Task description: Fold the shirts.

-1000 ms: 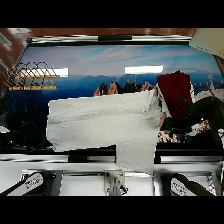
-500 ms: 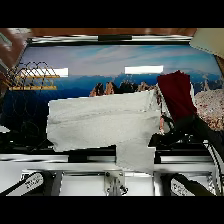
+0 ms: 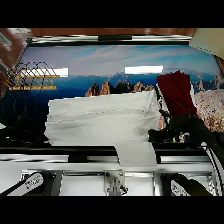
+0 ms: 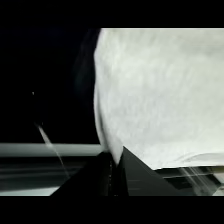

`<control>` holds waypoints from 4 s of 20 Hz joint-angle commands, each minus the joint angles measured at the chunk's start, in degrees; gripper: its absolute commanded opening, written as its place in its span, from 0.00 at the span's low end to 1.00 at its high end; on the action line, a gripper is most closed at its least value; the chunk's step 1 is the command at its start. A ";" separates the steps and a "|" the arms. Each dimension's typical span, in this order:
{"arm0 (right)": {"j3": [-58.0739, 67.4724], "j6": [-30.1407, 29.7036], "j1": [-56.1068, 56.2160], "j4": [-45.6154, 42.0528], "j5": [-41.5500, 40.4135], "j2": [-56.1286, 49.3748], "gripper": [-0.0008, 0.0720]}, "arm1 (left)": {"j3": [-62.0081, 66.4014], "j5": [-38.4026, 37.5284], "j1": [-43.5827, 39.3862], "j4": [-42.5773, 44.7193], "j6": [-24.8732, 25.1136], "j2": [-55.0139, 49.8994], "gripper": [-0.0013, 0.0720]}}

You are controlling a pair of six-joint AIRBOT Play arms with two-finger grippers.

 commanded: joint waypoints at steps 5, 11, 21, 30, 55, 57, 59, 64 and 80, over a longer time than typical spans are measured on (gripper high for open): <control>21.68 5.97 0.44 1.07 10.32 -4.09 0.13 | 15.21 5.55 -3.61 -8.50 -1.49 -0.22 0.07; 38.23 7.30 0.48 1.03 16.65 -22.75 0.13 | 28.61 14.23 -12.72 -8.68 -12.24 -13.94 0.07; 41.40 2.16 0.11 -0.92 16.74 -30.32 0.78 | 37.81 10.21 -16.74 -8.59 -23.12 -27.80 0.98; 41.40 4.90 -0.59 -11.06 4.04 -29.66 0.93 | 39.78 0.74 -14.69 -8.15 -18.67 -19.89 0.98; 41.40 6.97 6.45 -6.54 2.82 -28.87 0.91 | 39.78 -0.68 -14.71 -8.20 -17.35 -16.65 0.98; 41.40 7.30 3.82 -7.30 3.67 -28.28 0.91 | 39.78 -0.72 -14.75 -8.20 -17.38 -16.65 0.98; 41.40 7.45 1.11 -6.73 3.76 -29.66 0.91 | 39.78 -0.72 -15.08 -8.20 -17.38 -16.65 0.98; 41.40 5.81 -1.90 -0.09 2.36 -34.47 0.92 | 39.78 -0.72 -16.06 -8.17 -17.38 -16.65 0.98; 41.40 -0.94 -0.57 19.47 1.31 -39.54 0.31 | 39.78 -0.76 -16.24 -8.20 -17.44 -16.65 0.98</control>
